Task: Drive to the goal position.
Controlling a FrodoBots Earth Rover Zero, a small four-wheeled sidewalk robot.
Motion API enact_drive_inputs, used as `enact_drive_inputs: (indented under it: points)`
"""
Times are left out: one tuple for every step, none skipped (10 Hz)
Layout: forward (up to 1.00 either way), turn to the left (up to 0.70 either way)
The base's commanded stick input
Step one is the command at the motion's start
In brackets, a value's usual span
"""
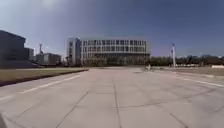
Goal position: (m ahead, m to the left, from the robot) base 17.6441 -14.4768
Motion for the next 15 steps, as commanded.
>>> enact_drive_inputs:
  points:
    - [0.7,0.0]
    - [0.7,0.0]
    - [0.7,0.0]
    - [0.7,0.0]
    - [0.7,0.0]
    - [0.7,0.0]
    - [0.7,0.0]
    - [0.7,0.0]
    - [0.7,0.0]
    - [0.7,0.0]
    - [0.7,0.0]
    - [0.7,0.0]
    - [0.7,0.0]
    - [0.7,0.0]
    - [0.7,0.0]
